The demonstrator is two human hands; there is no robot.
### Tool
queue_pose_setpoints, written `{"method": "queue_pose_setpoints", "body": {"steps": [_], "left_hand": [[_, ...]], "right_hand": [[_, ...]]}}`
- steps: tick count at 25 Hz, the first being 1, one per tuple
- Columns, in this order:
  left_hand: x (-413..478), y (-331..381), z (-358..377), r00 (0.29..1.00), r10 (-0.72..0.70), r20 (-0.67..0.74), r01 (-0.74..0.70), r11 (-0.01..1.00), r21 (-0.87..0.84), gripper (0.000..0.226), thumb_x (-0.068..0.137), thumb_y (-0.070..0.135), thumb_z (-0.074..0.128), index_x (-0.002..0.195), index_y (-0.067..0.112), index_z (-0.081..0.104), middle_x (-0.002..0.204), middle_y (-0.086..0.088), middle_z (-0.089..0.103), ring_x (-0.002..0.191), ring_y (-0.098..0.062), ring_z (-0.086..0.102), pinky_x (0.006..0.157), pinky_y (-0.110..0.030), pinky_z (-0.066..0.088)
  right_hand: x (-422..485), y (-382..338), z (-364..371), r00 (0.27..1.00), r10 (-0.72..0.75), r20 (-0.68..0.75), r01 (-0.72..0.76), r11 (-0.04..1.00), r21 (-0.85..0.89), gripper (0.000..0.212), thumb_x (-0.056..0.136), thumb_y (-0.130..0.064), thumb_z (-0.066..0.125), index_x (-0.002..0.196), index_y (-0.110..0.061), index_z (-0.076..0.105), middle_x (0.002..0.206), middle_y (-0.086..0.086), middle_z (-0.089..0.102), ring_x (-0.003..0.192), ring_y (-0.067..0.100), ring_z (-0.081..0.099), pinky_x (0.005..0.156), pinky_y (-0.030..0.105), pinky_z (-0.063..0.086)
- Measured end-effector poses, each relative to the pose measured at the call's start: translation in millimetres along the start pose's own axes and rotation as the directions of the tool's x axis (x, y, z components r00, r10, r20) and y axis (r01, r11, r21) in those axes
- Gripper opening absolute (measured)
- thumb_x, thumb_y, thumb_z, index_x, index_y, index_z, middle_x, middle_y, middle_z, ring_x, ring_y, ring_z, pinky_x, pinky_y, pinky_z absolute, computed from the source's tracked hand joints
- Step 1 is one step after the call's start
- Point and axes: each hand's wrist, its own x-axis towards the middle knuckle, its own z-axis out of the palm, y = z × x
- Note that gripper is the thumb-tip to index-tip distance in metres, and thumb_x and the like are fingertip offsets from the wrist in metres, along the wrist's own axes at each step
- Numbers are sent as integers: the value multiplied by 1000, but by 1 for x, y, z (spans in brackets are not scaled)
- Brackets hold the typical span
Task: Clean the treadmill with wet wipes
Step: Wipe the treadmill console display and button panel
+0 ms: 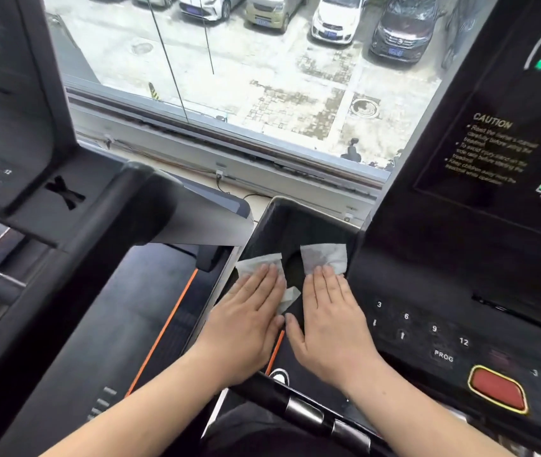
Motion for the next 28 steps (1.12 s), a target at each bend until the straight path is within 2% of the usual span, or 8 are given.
{"method": "queue_pose_setpoints", "body": {"steps": [4,8,10,13,16,19,24,28], "left_hand": [[-12,3,3,999,29,-26,-30,999,-40,60,100,34,41,155,12,39,165,-5,30,154,-18,22,122,-42,25],[14,0,-7,999,29,43,-27,998,-60,77,86,41,38,158,13,33,167,-4,23,156,-18,17,125,-42,22],[28,-5,-17,992,49,119,-43,998,-53,89,80,47,33,161,14,21,169,-4,11,157,-17,6,128,-40,11],[30,-8,-20,988,50,148,-46,998,-32,90,82,53,28,162,14,13,169,-4,1,157,-17,-3,128,-39,4],[13,-3,-11,996,19,91,-17,999,-28,82,90,53,38,160,13,24,169,-5,14,157,-17,5,127,-41,14],[-3,7,-2,998,36,50,-34,998,-47,80,89,47,46,159,12,29,168,-5,20,157,-18,10,126,-41,20],[-3,18,-2,988,143,64,-141,989,-37,82,79,34,54,155,8,37,165,-9,28,155,-24,21,123,-42,27],[41,31,-12,968,173,181,-192,977,96,90,72,41,59,152,5,39,155,-12,44,147,-27,36,126,-42,20]], "right_hand": [[6,-2,-12,1000,-19,-3,19,1000,16,74,92,-49,33,135,5,58,135,22,62,135,37,50,125,45,20],[36,-5,-24,990,-58,131,56,998,20,97,80,-50,-4,161,0,12,169,20,14,158,27,6,128,43,-2],[39,-6,-28,987,-56,154,51,998,35,98,78,-52,-3,162,-1,9,169,20,10,158,28,5,128,42,0],[25,-7,-29,991,-94,92,87,993,74,79,89,-45,20,152,-3,40,155,17,45,145,28,40,122,37,27],[12,-2,-27,991,-135,-25,136,990,46,52,82,-36,39,115,-7,67,101,8,73,93,29,67,91,39,52],[-3,6,-25,990,-136,38,137,990,-39,56,84,-36,40,116,-2,71,106,13,74,101,32,70,97,43,55],[1,20,-31,997,-9,75,27,973,-231,76,93,-41,23,144,10,47,149,32,46,142,43,44,120,67,17],[58,48,-60,984,99,146,-42,934,-356,83,93,-45,-1,161,1,9,168,22,9,158,32,8,123,56,-13]]}}
